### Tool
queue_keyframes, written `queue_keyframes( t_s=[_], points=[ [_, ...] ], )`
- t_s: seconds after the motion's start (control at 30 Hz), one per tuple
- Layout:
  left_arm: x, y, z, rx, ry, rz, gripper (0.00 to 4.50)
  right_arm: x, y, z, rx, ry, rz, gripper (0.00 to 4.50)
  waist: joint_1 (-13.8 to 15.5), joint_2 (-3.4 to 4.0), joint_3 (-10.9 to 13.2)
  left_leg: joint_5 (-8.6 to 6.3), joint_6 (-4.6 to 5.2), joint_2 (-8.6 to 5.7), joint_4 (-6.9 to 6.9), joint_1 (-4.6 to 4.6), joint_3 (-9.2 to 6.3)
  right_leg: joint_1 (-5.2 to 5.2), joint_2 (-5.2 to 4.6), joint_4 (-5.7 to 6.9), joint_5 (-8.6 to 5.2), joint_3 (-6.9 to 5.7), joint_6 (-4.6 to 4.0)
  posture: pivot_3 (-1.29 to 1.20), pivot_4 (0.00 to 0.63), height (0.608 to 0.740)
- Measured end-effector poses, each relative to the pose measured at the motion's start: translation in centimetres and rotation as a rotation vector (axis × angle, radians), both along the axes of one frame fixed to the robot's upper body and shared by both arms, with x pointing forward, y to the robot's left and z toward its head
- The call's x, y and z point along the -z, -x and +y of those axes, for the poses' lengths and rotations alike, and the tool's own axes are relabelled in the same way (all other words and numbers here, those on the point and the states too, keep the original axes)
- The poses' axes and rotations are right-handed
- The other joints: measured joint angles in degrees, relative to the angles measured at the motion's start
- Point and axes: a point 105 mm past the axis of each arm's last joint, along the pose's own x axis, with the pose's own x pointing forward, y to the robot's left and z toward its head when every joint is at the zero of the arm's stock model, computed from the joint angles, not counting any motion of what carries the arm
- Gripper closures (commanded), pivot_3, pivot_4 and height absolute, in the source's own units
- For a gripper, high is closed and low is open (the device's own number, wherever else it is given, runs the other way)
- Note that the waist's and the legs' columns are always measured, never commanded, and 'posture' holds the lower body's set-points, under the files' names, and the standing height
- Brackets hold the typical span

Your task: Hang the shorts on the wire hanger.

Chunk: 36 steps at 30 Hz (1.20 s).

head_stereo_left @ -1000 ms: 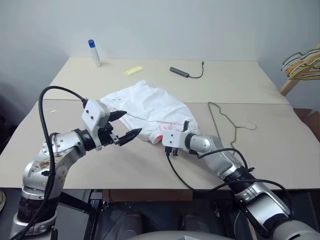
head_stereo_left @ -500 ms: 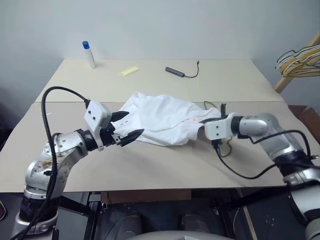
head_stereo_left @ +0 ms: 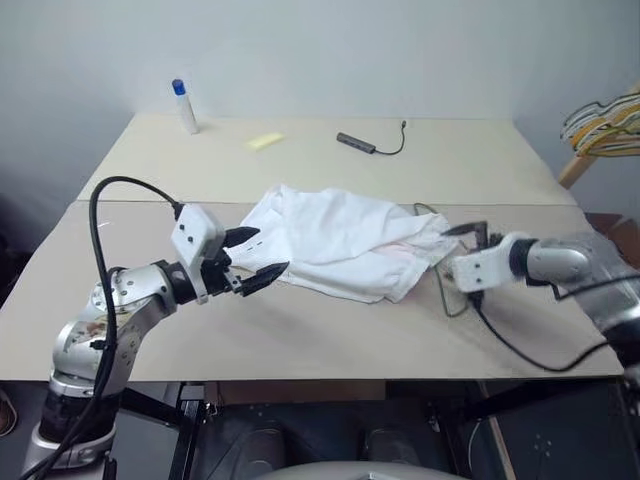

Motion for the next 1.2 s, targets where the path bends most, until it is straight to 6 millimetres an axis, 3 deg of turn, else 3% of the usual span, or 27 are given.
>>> queue_keyframes(
  t_s=[0.17,0.27,0.43,0.53,0.8,1.03,1.2],
  points=[
    [-0.1,0.0,-0.2,0.013,-0.001,0.0,0.05,0.0,4.3,5.2,-0.015,-0.145,0.101,0.01,0.0,0.15,-0.1,0.0,0.0,0.05,-0.03,0.1,-0.01,0.02,0.09,0.08,-0.02,-0.01,-0.03,-0.01,0.0,0.74],
    [0.0,0.1,-0.2,0.021,-0.002,0.006,0.05,0.1,4.9,7.7,0.065,-0.244,0.125,0.01,0.1,0.13,-0.1,0.0,-0.01,0.03,0.01,0.05,0.0,0.0,0.09,0.08,-0.02,-0.03,-0.03,-0.01,0.0,0.74],
    [0.2,0.2,-0.2,0.024,-0.009,0.02,0.05,2.7,4.5,9.7,0.192,-0.236,0.179,0.01,0.2,0.11,-0.1,0.0,-0.01,0.0,0.02,-0.03,0.01,-0.03,0.08,0.03,-0.02,-0.06,-0.03,0.0,0.0,0.74],
    [0.1,0.1,-0.2,0.027,-0.01,0.023,0.05,4.7,3.1,9.2,0.281,-0.143,0.162,0.01,0.3,0.11,-0.1,0.01,-0.02,-0.02,0.03,-0.09,0.02,-0.05,0.08,0.01,-0.02,-0.06,-0.03,0.01,0.0,0.74],
    [0.0,0.1,0.0,0.015,-0.014,0.018,0.05,4.5,0.4,7.5,0.378,-0.068,0.064,0.01,0.3,0.11,-0.1,0.01,-0.02,-0.02,0.02,-0.06,-0.01,-0.03,0.08,0.02,-0.02,-0.08,-0.03,0.03,0.0,0.74],
    [-0.2,0.1,-0.2,0.01,-0.01,0.008,0.05,4.5,-0.5,7.1,0.368,-0.03,0.031,0.01,0.3,0.11,-0.1,0.01,-0.02,-0.02,0.02,-0.05,-0.01,-0.02,0.08,0.02,-0.01,-0.08,-0.02,0.03,0.0,0.74],
    [-0.2,0.0,-0.2,0.003,-0.004,0.006,0.05,4.9,-2.1,7.2,0.364,0.001,0.005,1.17,0.2,0.07,-0.2,0.02,-0.04,-0.02,0.01,0.0,-0.02,0.01,0.09,0.03,-0.01,-0.07,-0.03,0.03,0.0,0.74]
  ],
)
